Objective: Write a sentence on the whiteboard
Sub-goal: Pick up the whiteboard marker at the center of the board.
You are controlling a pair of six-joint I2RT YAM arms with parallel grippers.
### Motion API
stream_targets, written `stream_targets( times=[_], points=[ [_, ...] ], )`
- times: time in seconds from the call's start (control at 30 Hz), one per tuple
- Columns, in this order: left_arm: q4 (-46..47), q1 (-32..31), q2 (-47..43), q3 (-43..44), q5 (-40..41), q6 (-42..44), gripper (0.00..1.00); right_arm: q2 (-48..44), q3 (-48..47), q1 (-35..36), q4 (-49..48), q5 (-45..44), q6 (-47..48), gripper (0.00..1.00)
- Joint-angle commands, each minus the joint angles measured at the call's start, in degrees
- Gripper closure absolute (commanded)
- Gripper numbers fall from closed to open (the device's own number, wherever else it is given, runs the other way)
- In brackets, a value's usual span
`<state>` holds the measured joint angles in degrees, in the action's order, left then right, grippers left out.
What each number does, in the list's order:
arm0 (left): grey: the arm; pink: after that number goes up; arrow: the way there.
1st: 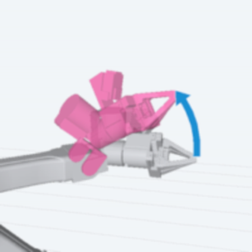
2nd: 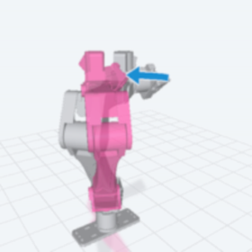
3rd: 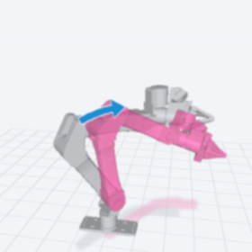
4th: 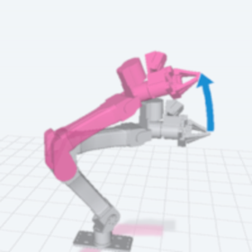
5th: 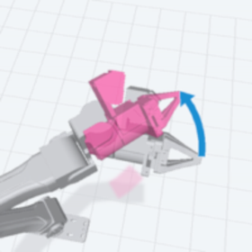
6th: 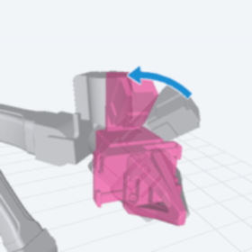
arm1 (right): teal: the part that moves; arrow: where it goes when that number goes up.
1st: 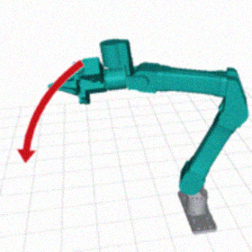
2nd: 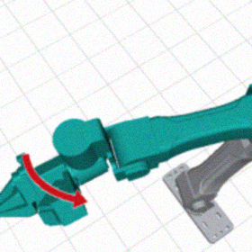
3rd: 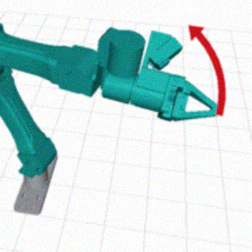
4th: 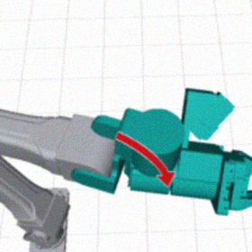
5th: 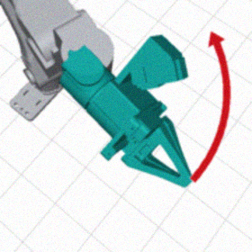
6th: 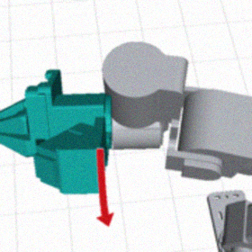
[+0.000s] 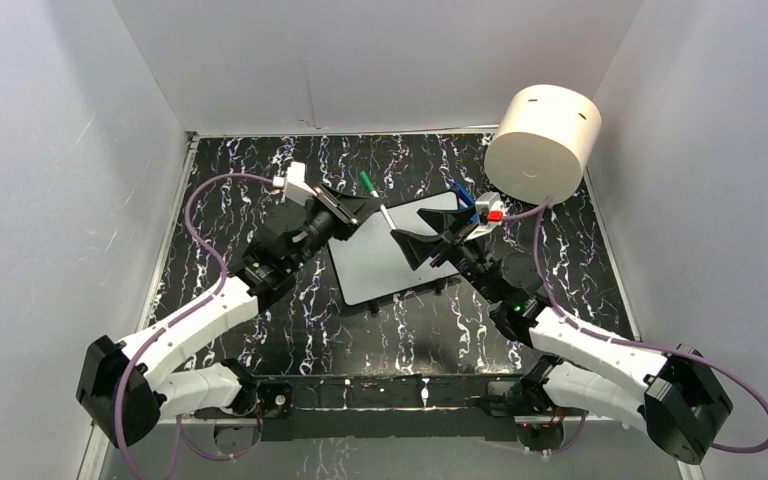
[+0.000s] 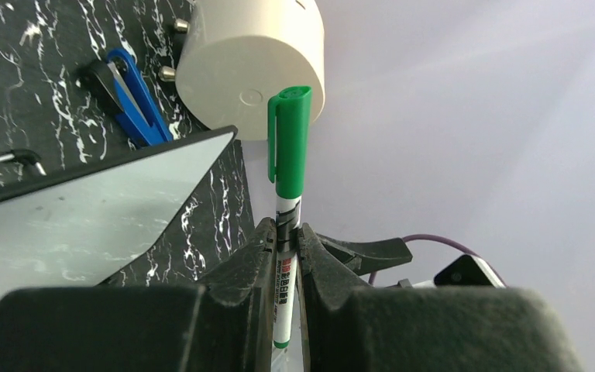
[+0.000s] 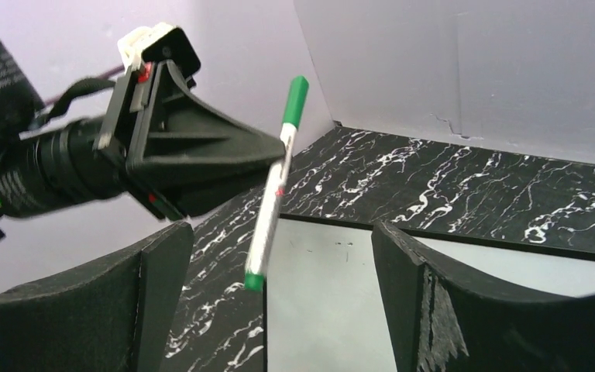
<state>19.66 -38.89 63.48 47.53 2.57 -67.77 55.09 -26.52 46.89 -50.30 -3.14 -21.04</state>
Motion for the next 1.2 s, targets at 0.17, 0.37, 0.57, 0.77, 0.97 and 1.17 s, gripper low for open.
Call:
stream_targets(
  times=[0.17, 0.37, 0.57, 0.77, 0.97, 1.17],
  points=[
    [12.38, -9.47, 2.39, -2.49, 14.91, -2.9, 1.0, 2.56, -0.54, 0.15, -11.32, -6.08, -6.29, 0.14],
    [15.04, -11.53, 3.78, -3.35, 17.48, -6.36, 1.0, 3.69, 0.31, 0.2, -12.09, -6.89, -7.69, 0.25],
    [15.7, -12.5, 3.69, -4.1, 19.5, -8.61, 1.0, 4.06, 1.31, 0.19, -12.29, -7.38, -8.19, 0.38],
    [16.4, -12.84, 4.16, -4.11, 18.91, -9.74, 1.0, 4.35, 1.19, 0.14, -12.37, -7.54, -7.68, 0.48],
    [16.85, -12.96, 4.43, -4.37, 18.5, -10.45, 1.0, 5.28, 1.12, 0.17, -13.07, -7.36, -7.7, 0.55],
    [16.9, -13.09, 5.13, -4.07, 17.52, -11.03, 1.0, 5.79, 1.14, 0.18, -14.29, -6.77, -7.44, 0.62]
  ],
)
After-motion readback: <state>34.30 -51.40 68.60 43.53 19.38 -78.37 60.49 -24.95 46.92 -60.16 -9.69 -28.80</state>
